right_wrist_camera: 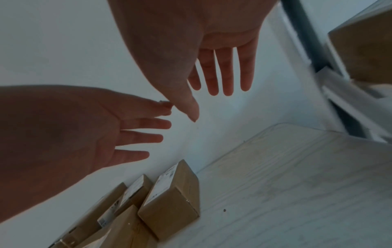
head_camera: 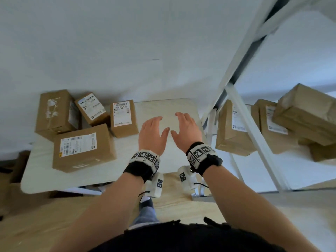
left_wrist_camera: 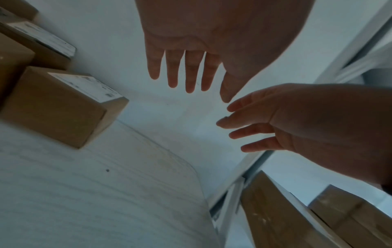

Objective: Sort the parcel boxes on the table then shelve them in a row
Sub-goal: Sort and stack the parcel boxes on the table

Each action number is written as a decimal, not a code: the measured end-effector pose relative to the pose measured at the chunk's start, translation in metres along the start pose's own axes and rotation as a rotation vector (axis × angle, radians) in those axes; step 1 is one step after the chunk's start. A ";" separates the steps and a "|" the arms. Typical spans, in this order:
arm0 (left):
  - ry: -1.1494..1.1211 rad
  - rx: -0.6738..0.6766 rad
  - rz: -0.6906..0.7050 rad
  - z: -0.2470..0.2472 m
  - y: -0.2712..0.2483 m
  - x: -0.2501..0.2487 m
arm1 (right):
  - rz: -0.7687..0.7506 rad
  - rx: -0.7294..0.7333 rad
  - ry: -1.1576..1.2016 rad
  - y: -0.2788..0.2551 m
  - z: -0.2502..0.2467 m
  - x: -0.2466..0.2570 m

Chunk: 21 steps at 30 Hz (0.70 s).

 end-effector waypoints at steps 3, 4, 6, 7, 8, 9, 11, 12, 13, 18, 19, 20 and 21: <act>-0.011 -0.002 -0.008 0.013 -0.032 -0.029 | -0.005 -0.015 0.019 -0.036 -0.015 -0.021; -0.011 -0.001 -0.012 0.018 -0.044 -0.038 | -0.005 -0.011 0.031 -0.050 -0.017 -0.028; 0.002 0.009 -0.024 0.026 -0.069 -0.053 | -0.006 0.007 0.042 -0.077 -0.019 -0.042; 0.018 0.020 -0.034 0.030 -0.082 -0.058 | -0.003 0.018 0.048 -0.091 -0.019 -0.050; 0.035 0.035 -0.046 0.034 -0.093 -0.062 | 0.004 0.027 0.055 -0.104 -0.019 -0.058; 0.051 0.052 -0.059 0.039 -0.103 -0.066 | 0.014 0.036 0.059 -0.116 -0.019 -0.066; 0.076 0.082 -0.075 0.044 -0.122 -0.073 | 0.043 0.052 0.067 -0.138 -0.020 -0.079; 0.089 0.096 -0.072 0.047 -0.130 -0.078 | 0.059 0.056 0.073 -0.147 -0.021 -0.085; 0.101 0.107 -0.061 0.049 -0.137 -0.082 | 0.074 0.057 0.077 -0.155 -0.023 -0.090; 0.138 0.179 0.039 0.065 -0.162 -0.099 | 0.114 0.026 0.057 -0.196 -0.029 -0.109; 0.141 0.200 0.067 0.068 -0.165 -0.103 | 0.130 0.018 0.052 -0.205 -0.029 -0.113; 0.141 0.224 0.096 0.073 -0.169 -0.106 | 0.153 0.009 0.040 -0.213 -0.029 -0.117; 0.136 0.253 0.126 0.077 -0.172 -0.109 | 0.187 -0.002 0.028 -0.221 -0.030 -0.122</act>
Point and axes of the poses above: each hand's wrist, its own y-axis towards the middle knuckle, its own z-axis out of the palm, x = y × z, the point moved 5 cm from there along y, towards the middle knuckle, and after that the axes turned 3 degrees about -x, right-handed, at the moved point
